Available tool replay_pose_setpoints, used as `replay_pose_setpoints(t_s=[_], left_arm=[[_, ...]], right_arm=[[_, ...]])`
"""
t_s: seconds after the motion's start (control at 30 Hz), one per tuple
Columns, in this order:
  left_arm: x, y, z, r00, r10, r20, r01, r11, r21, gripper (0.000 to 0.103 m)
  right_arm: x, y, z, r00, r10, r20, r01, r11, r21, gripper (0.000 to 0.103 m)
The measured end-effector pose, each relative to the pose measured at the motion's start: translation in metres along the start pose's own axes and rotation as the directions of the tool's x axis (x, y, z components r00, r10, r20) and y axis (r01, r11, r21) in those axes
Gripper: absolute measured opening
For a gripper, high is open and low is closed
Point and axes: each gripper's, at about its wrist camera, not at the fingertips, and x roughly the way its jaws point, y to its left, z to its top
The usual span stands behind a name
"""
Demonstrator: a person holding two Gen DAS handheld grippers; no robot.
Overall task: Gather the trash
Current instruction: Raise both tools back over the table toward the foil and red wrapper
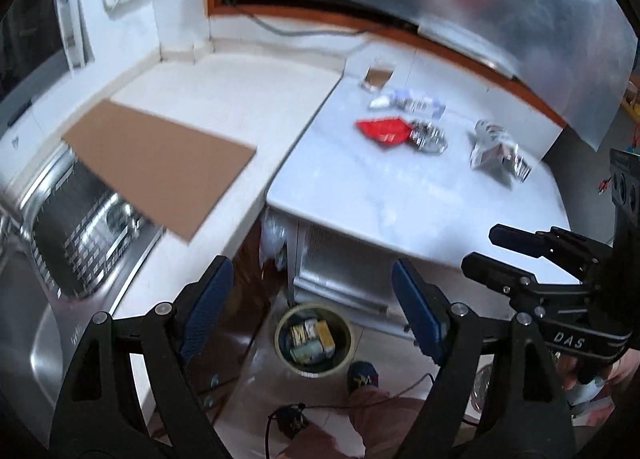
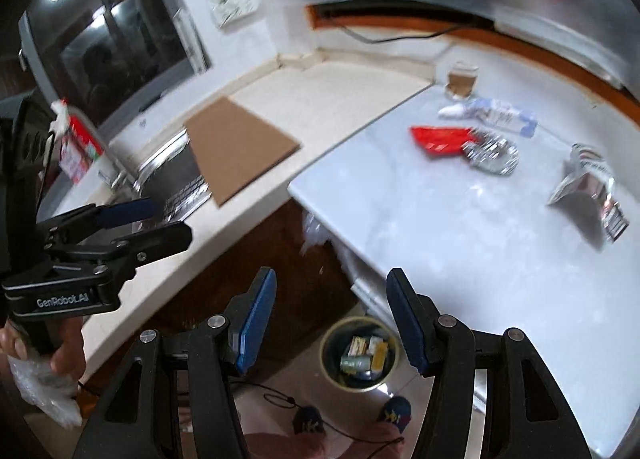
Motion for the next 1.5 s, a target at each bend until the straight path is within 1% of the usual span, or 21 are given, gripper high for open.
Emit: replay_pose_setpoints(t_s=[0.1,0.17,0.3,0.5,0.7,0.87,1.07,1.1,1.33,1.5], left_arm=[[0.001,-0.011,0.022,0.999,0.002,0.033,-0.003,1.0,0.023,0.079],[0.002,-0.02,0.038,0.999,0.007,0.053,-0.009,0.999,0.035,0.079],[0.015,-0.033,0.066,0.998,0.008,0.069,-0.011,0.999,0.047,0.079],[0.048,-0.053,0.099,0.998,0.013,0.067,-0.017,0.998,0.056,0.079],[0.093,-0.069,0.122,0.999,0.017,0.042,-0.02,0.998,0.06,0.079],[0.135,-0.076,0.133,1.0,0.008,0.015,-0.009,0.999,0.051,0.079],[0.192,-0.089,0.143,0.999,0.007,-0.049,-0.004,0.999,0.042,0.079],[0.198,-0.091,0.143,0.998,0.009,-0.057,-0.006,0.999,0.047,0.079],[0.244,-0.113,0.147,0.993,0.02,-0.115,-0.01,0.996,0.089,0.079],[0.261,-0.122,0.15,0.99,0.039,-0.137,-0.023,0.993,0.116,0.079]], right_arm=[[-0.001,-0.02,0.017,1.0,-0.016,0.024,0.016,1.0,0.024,0.058],[0.007,-0.035,0.023,0.999,-0.025,0.033,0.024,0.999,0.038,0.058],[0.008,-0.069,0.042,0.997,-0.047,0.055,0.044,0.997,0.064,0.059],[0.018,-0.113,0.068,0.994,-0.077,0.079,0.069,0.993,0.098,0.064],[0.038,-0.157,0.091,0.993,-0.101,0.065,0.092,0.987,0.134,0.064],[0.062,-0.196,0.105,0.994,-0.105,0.038,0.096,0.977,0.192,0.065],[0.091,-0.233,0.116,0.994,-0.11,0.01,0.104,0.964,0.244,0.065],[0.097,-0.241,0.118,0.995,-0.099,0.005,0.094,0.961,0.26,0.065],[0.137,-0.261,0.126,0.998,-0.061,-0.028,0.066,0.943,0.327,0.065],[0.169,-0.265,0.131,0.995,-0.063,-0.072,0.084,0.939,0.333,0.066]])
